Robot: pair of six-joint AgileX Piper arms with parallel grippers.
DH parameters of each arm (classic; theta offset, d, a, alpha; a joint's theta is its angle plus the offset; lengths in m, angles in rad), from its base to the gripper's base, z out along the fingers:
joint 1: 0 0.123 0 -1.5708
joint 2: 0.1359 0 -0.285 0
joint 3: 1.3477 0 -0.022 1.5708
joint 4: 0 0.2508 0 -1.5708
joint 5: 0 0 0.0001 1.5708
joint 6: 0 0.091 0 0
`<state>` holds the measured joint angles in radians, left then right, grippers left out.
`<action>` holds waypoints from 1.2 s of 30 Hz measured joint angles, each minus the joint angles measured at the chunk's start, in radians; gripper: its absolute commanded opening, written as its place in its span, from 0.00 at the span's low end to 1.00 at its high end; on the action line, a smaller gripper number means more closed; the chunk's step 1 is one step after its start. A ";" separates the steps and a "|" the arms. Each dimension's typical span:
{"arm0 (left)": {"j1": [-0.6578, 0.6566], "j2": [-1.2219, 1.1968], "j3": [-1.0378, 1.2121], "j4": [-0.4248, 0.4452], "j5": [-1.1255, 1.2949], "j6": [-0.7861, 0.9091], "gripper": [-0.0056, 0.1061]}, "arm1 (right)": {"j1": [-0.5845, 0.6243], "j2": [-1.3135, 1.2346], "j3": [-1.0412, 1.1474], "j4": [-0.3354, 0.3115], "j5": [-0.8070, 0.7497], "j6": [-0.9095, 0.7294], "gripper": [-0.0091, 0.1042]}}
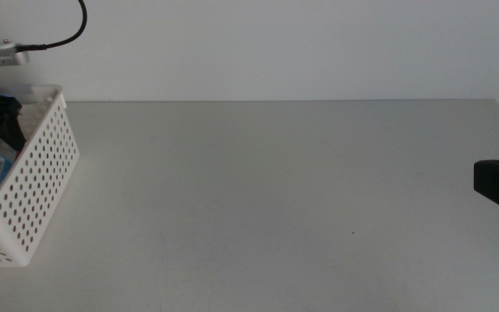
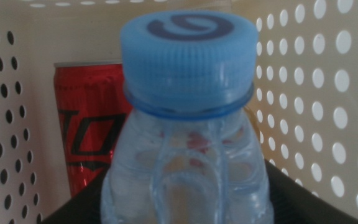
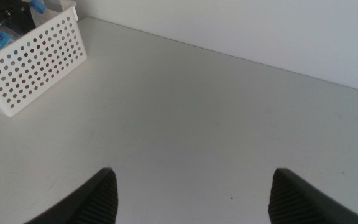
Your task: Use arms to grab the bottles and put them into the dustbin to the left of the table.
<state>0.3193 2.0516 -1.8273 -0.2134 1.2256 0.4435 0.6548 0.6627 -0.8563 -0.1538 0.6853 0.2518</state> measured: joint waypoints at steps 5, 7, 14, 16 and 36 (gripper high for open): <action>0.000 0.004 0.000 -0.001 0.001 0.001 0.84 | 0.000 0.000 0.000 0.000 0.000 0.000 0.62; 0.000 0.003 -0.001 -0.006 0.000 -0.011 0.89 | 0.000 0.000 0.000 0.000 0.000 0.000 0.62; 0.000 -0.049 -0.010 -0.006 0.001 -0.059 0.89 | 0.000 0.000 0.000 -0.001 0.000 0.000 0.62; -0.001 -0.073 -0.010 -0.008 0.005 -0.084 0.89 | 0.000 0.000 0.000 -0.001 0.000 0.000 0.62; -0.276 -0.495 -0.009 0.084 0.028 -0.189 0.78 | 0.000 0.000 0.000 -0.001 0.000 0.000 0.62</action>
<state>0.0432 1.5563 -1.8368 -0.1296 1.2540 0.2548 0.6548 0.6627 -0.8563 -0.1549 0.6853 0.2518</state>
